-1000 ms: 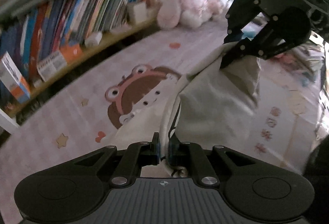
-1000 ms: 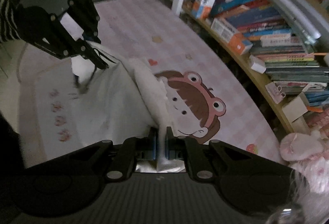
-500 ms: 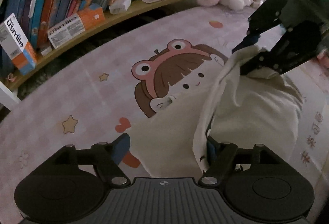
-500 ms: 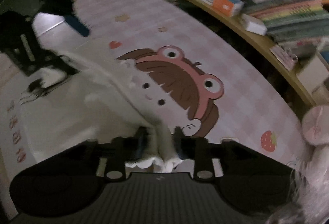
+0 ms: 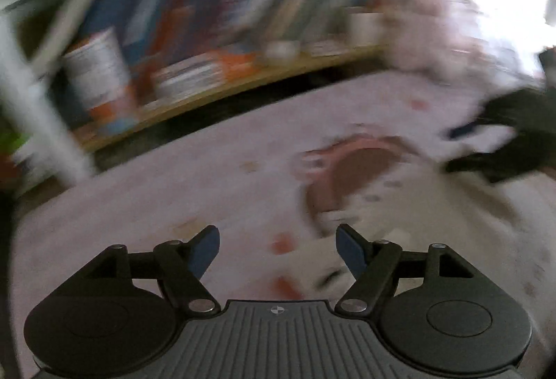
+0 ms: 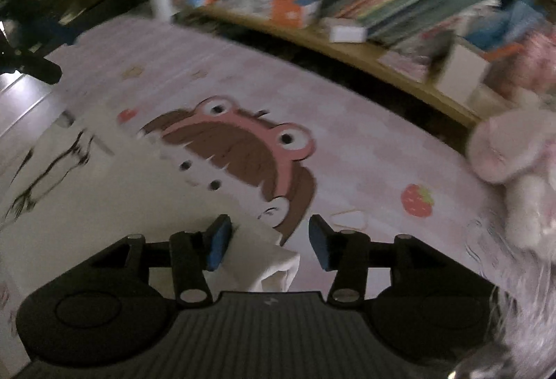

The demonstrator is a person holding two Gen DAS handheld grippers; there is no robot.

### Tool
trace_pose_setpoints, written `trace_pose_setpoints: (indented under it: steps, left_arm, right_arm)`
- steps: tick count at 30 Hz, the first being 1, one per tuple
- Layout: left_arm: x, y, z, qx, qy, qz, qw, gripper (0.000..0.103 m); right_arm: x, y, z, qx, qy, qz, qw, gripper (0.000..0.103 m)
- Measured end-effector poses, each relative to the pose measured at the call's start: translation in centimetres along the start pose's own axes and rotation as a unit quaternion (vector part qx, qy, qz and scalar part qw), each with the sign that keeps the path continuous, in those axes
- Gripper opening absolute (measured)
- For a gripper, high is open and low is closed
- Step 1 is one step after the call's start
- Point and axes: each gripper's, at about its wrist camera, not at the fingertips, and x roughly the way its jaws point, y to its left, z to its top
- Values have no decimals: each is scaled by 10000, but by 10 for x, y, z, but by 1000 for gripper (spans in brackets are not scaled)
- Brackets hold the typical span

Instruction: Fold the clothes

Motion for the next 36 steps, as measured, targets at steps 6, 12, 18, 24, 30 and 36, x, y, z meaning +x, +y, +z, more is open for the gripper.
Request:
trace_pose_setpoints:
  steps: [6, 12, 18, 24, 30, 36]
  left_arm:
    - [-5, -16, -56, -992, -426, -902, 9901, 74]
    - [19, -24, -96, -2263, -500, -980, 9678, 56]
    - [5, -5, -111, -3537, -1251, -1480, 9151, 3]
    - [17, 11, -122, -4060, -1187, -1471, 8941, 5]
    - [27, 26, -133, -4536, -1116, -1459, 8721, 19]
    - [8, 11, -142, -4142, -867, -1444, 8945, 57]
  right_arm:
    - [-32, -13, -14, 1121, -423, -506, 9915, 44]
    - [-46, -14, -39, 2267, -279, 206, 9734, 30]
    - [-25, -26, -58, 3213, -154, 134, 9467, 7]
    - [-19, -34, -70, 3553, -267, 334, 9338, 6]
    - [-33, -35, -76, 3851, -495, 336, 9210, 6]
    - [-62, -29, -88, 4039, -486, 523, 9120, 18]
